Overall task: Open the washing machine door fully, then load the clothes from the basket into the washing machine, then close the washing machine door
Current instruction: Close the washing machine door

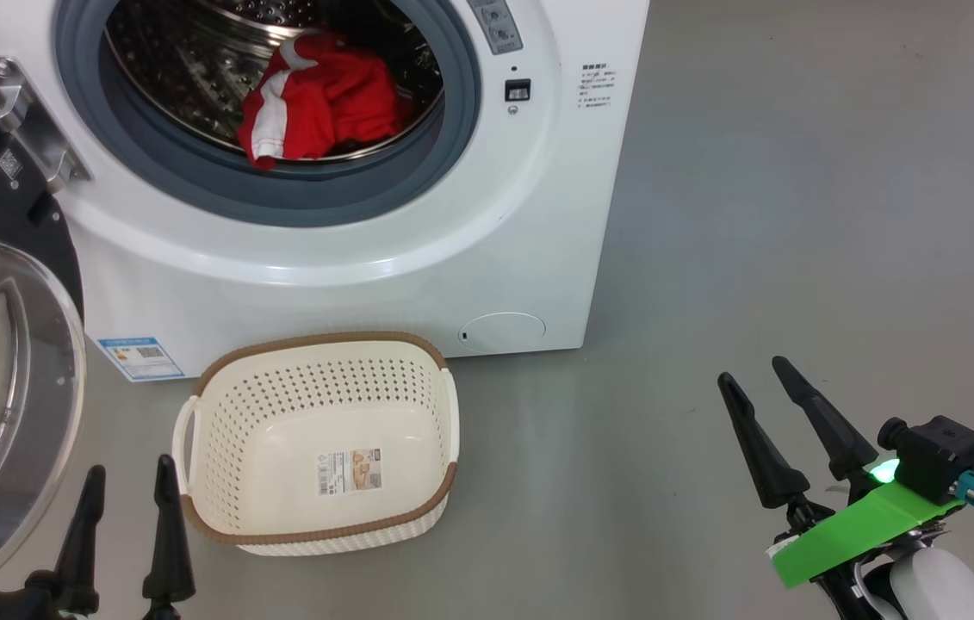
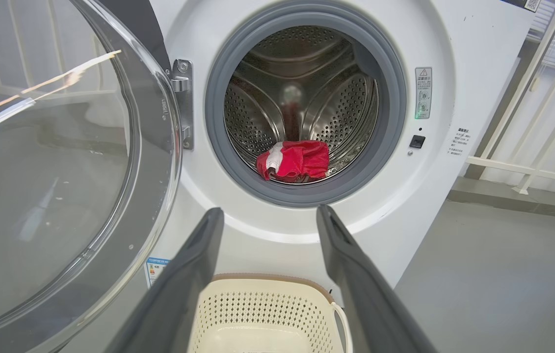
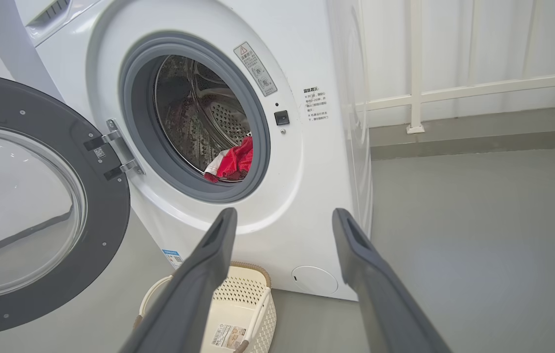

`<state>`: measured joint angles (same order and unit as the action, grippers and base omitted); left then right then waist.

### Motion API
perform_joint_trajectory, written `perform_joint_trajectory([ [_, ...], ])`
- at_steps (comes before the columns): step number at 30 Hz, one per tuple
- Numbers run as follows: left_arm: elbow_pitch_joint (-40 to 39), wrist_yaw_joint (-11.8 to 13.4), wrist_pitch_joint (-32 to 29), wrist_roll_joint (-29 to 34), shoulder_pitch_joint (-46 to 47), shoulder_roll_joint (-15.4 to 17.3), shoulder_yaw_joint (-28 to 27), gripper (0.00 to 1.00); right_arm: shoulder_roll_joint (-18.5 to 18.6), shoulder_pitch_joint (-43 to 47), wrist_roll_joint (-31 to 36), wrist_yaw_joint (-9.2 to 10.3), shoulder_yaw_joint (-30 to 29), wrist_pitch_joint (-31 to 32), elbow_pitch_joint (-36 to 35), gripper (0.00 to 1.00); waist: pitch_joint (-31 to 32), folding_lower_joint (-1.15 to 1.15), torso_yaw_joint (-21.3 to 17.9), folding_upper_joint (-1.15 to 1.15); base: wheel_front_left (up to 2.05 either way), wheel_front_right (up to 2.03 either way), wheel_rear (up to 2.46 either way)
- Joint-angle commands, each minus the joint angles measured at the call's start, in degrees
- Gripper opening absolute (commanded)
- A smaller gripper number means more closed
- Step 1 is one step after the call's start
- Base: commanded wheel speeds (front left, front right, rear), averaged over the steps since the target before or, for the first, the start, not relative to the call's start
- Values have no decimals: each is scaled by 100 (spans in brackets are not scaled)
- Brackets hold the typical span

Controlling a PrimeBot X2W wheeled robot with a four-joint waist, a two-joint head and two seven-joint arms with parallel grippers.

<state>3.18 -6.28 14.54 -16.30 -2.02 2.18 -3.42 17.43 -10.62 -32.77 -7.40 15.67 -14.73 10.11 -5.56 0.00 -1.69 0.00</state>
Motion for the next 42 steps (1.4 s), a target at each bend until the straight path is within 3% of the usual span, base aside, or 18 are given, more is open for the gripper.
perform_joint_trajectory([
  [1,-147,23,46,21,168,70,-158,100,78,-88,-33,-9,87,-27,-151,100,0,0,-2,0,0,0,0],
  [28,-134,37,46,98,125,70,-150,100,117,-63,-40,-9,138,-27,-125,100,58,0,59,0,0,0,0],
  [42,-101,164,46,201,157,70,-247,100,127,-77,-22,-9,135,-27,-116,100,88,0,480,0,0,0,0],
])
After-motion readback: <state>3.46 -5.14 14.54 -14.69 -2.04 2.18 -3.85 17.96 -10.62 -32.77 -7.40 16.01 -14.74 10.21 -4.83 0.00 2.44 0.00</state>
